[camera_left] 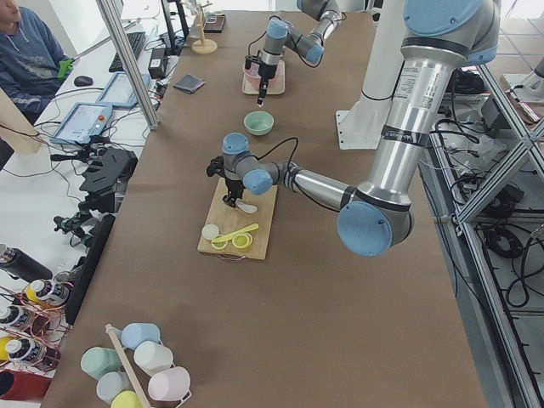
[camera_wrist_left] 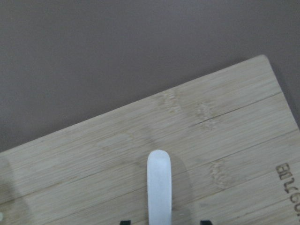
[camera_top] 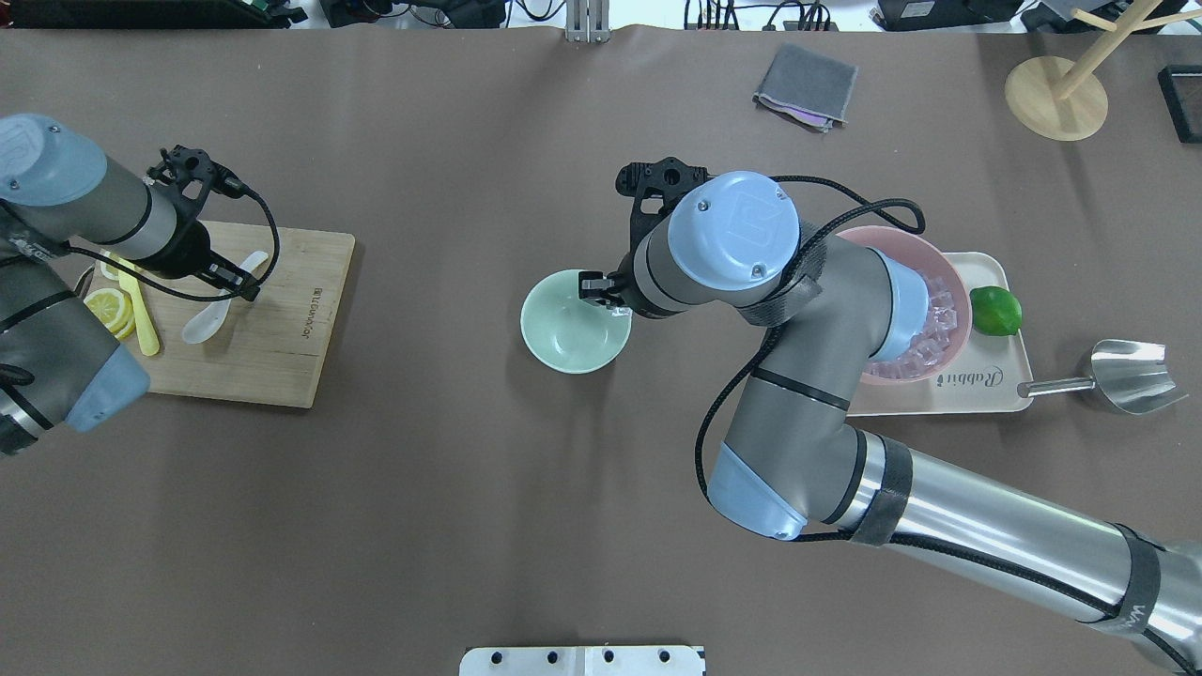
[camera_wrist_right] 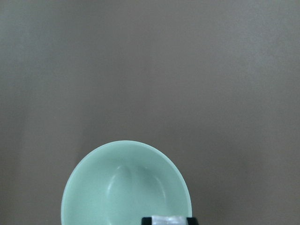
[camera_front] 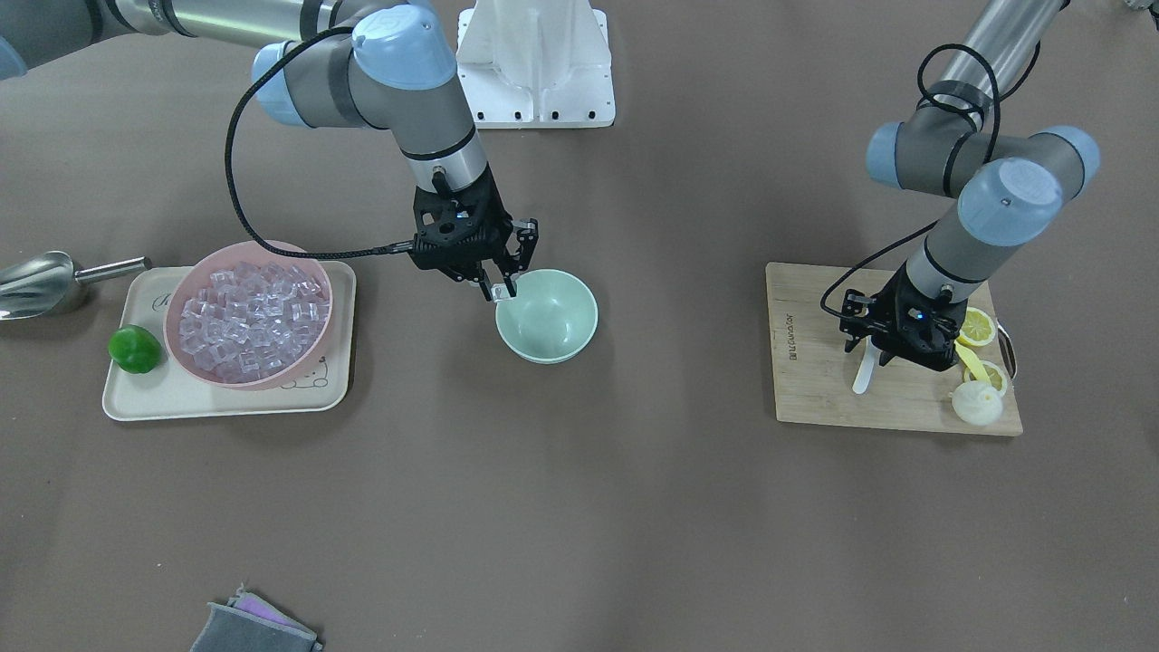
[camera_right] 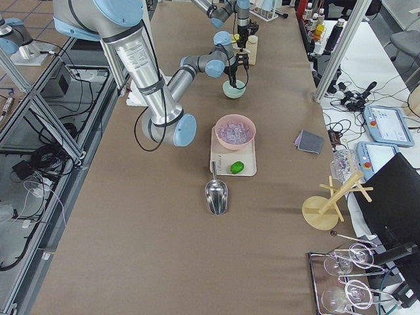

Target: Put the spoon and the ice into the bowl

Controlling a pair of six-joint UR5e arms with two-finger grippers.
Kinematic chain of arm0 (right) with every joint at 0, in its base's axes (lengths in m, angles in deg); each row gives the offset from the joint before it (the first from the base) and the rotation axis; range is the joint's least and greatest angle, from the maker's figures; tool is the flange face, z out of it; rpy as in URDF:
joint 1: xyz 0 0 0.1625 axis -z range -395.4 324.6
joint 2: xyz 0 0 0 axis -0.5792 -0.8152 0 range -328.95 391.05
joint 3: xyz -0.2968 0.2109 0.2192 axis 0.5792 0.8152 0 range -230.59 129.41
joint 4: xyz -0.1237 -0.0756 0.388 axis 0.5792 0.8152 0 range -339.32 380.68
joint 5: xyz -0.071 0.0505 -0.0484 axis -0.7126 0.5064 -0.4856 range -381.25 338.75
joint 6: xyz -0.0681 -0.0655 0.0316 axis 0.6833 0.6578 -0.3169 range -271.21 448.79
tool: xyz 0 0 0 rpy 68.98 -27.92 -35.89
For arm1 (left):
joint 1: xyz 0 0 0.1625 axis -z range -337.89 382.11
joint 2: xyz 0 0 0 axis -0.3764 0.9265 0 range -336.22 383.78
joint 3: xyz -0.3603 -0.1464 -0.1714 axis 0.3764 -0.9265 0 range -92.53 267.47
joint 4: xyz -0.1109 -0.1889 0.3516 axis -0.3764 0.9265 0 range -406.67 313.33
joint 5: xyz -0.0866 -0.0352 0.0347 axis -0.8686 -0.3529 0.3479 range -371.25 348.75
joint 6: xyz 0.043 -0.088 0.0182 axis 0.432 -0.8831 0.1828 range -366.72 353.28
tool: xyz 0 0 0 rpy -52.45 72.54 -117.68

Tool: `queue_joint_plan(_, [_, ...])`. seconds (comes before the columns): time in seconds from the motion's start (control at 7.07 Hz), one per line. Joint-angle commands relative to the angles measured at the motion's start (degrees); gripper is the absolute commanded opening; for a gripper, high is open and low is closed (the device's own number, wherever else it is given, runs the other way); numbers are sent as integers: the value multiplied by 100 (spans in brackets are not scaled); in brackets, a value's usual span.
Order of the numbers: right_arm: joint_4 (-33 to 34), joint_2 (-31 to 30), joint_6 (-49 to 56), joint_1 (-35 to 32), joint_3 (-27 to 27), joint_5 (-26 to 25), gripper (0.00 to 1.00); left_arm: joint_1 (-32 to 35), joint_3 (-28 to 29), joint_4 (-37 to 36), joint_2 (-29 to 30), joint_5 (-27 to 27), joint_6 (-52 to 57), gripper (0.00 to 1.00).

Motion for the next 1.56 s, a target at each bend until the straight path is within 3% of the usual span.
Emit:
queue_joint_plan(0.0, [-267,2,-144,43,122,-11,0,-5,-1,-9,7,-25,-15,0])
queue_joint_plan(0.42, [-259,99,-196,61,157,-177,0,-5,-1,-61,103,-43,-15,0])
queue_joint_plan(0.71, [-267,466,-328,79,567,-230,0,-5,16,-105,295,-60,-84,0])
queue_joint_plan(0.85, [-302,494,-337,79,613,-335,14,-39,8,-131,419,-69,-120,0])
queue_joint_plan(0.99, [-311,486,-328,96,614,-336,99,-57,25,-184,646,-165,-433,0])
queue_joint_plan(1.13, [-312,477,-293,88,588,-319,100,-205,25,-280,935,-348,-1019,0])
queue_joint_plan(1.42, [-312,-73,-249,-8,-137,-48,100,-547,-123,-290,1471,-341,-2258,0])
